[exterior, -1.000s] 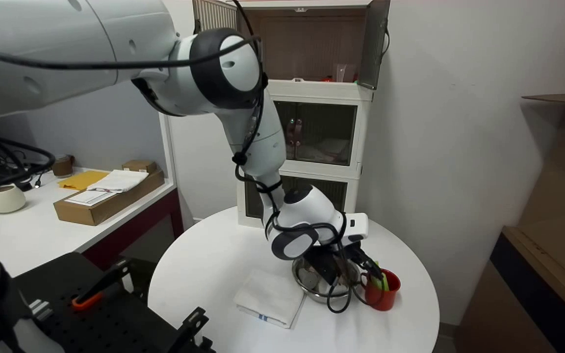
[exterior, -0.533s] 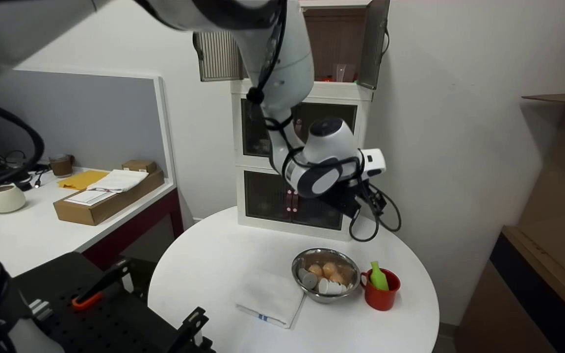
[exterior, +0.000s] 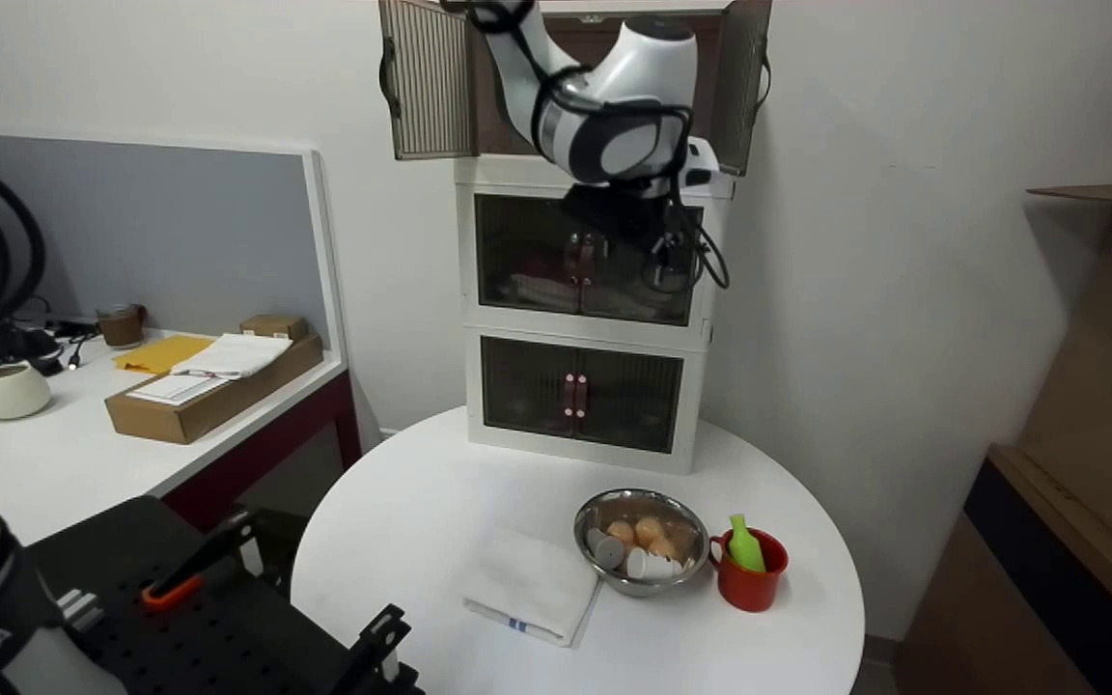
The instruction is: Remove the red cup from the top drawer
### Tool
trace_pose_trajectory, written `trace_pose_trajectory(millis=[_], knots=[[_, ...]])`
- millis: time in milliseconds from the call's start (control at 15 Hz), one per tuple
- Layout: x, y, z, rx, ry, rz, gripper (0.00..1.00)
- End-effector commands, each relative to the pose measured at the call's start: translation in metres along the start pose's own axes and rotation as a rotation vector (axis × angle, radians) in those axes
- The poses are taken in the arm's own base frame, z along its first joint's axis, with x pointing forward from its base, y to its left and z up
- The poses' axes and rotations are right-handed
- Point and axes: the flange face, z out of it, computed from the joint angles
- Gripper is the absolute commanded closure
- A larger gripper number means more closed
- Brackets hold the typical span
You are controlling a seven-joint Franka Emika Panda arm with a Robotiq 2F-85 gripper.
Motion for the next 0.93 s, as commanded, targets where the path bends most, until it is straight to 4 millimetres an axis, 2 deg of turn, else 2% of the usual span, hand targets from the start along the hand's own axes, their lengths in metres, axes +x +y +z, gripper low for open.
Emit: trace_pose_trajectory(millis=[0, 200, 333, 467, 600, 867], knots=[[0.01, -0.064, -0.04, 0.177, -0.119, -0.057, 0.0], [0.008, -0.098, -0.067, 0.273, -0.269, -0.105, 0.0], [0.003, -0.105, -0.09, 0.243, -0.383, -0.174, 0.0], [0.006, -0.105, -0.131, 0.179, -0.447, -0.24, 0.0], [0.004, -0.106, -0.163, 0.125, -0.495, -0.301, 0.0], [0.002, -0.125, -0.239, 0.024, -0.499, -0.475, 0.0]])
